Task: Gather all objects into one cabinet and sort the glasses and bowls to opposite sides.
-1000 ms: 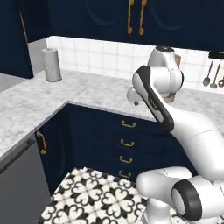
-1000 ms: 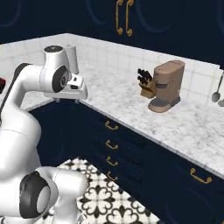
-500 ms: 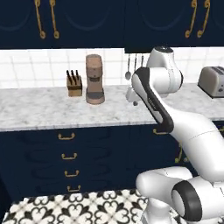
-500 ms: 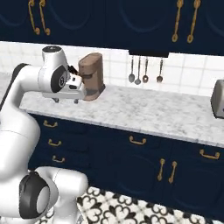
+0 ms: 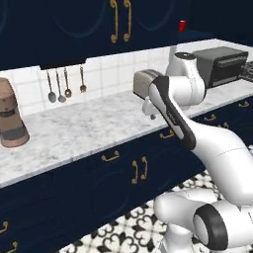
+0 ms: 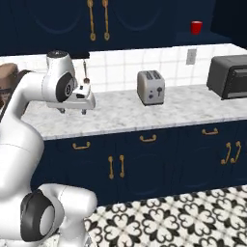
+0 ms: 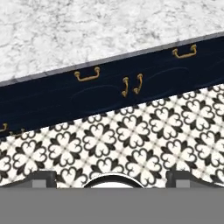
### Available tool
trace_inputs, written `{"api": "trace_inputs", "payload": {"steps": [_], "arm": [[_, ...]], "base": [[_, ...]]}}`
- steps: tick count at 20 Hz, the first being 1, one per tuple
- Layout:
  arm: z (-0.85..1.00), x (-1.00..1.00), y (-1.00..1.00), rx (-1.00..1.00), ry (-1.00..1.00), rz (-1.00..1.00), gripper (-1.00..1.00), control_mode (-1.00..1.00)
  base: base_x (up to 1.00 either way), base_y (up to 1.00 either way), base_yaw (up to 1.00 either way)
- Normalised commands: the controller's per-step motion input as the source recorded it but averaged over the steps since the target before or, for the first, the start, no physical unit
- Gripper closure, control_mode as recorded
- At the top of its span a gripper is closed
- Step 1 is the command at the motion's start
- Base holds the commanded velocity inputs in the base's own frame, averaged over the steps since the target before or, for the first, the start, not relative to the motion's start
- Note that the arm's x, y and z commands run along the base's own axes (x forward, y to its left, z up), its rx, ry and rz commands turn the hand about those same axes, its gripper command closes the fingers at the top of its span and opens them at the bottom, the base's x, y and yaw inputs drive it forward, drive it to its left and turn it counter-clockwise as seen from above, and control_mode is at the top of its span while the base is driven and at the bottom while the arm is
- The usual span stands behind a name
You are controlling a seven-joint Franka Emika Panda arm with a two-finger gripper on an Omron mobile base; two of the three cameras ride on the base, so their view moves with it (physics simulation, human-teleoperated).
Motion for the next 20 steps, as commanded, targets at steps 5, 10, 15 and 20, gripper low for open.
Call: {"api": "trace_inputs", "payload": {"steps": [5, 10, 15, 20], "arm": [[0.00, 0.00, 0.00, 0.00, 0.00, 0.00, -1.00, 1.00], [0.00, 0.00, 0.00, 0.00, 0.00, 0.00, -1.00, 1.00], [0.00, 0.00, 0.00, 0.00, 0.00, 0.00, -1.00, 1.00], [0.00, 0.00, 0.00, 0.00, 0.00, 0.00, -1.00, 1.00]], "base": [[0.05, -0.34, -0.64], [0.03, -0.06, -0.13], [0.43, -0.33, 0.08], [1.00, -0.54, 0.20]]}}
